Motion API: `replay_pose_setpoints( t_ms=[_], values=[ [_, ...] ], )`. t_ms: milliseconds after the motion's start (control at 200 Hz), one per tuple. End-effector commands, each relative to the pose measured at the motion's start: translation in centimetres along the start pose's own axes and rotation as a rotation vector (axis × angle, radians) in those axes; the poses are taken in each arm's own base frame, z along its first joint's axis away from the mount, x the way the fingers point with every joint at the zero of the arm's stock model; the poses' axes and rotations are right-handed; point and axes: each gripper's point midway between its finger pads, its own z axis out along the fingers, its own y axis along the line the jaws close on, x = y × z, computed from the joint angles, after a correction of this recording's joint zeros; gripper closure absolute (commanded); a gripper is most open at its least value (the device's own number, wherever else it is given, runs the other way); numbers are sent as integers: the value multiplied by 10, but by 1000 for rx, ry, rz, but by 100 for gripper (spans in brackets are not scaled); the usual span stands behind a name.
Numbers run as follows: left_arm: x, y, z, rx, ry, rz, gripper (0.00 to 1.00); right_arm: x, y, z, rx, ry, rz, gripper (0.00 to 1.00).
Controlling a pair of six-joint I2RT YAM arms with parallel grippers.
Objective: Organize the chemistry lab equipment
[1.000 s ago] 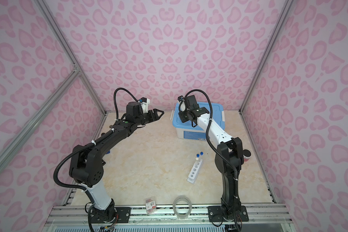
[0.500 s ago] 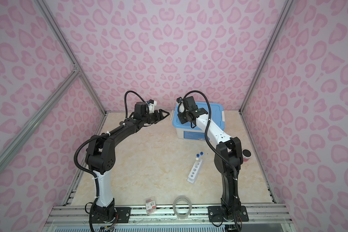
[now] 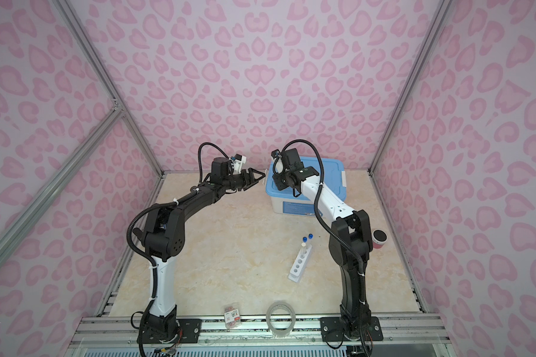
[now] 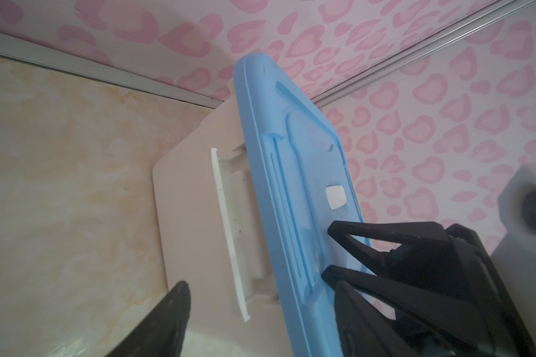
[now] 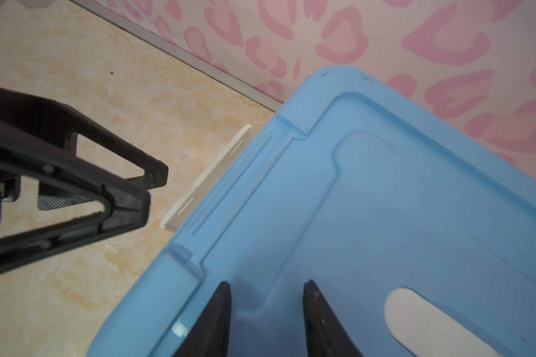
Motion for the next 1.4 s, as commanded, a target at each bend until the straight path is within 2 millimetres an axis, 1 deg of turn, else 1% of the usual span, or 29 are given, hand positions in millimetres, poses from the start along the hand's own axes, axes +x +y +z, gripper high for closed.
replay_pose_setpoints(
  t_ms=[0,80,135,335,475,710,810,1005,1155,1395],
  values=[
    [-2,-3,7,50,5,5,24,16,2,7,-2,60,-6,61],
    [1,5,12,47,12,-13,24,15,1,6,-1,61,-8,61],
    [2,7,16,57,16,-21,25,14,1,5,1,58,-11,61],
    [6,-9,25,110,40,-8,25,15,0,5,4,60,-12,61],
    [8,-11,27,125,46,-10,25,17,1,7,2,66,-9,61],
    [12,-7,33,137,58,-23,25,18,1,8,3,68,-10,61],
    [14,-8,35,149,64,-26,26,19,1,8,4,71,-10,61],
    [11,-14,34,156,57,-18,29,20,0,9,6,74,-8,61],
    [8,-21,31,158,50,-2,36,22,1,10,7,82,-7,61],
    [7,-23,23,120,37,24,43,22,-1,9,13,83,-7,61]
  ],
)
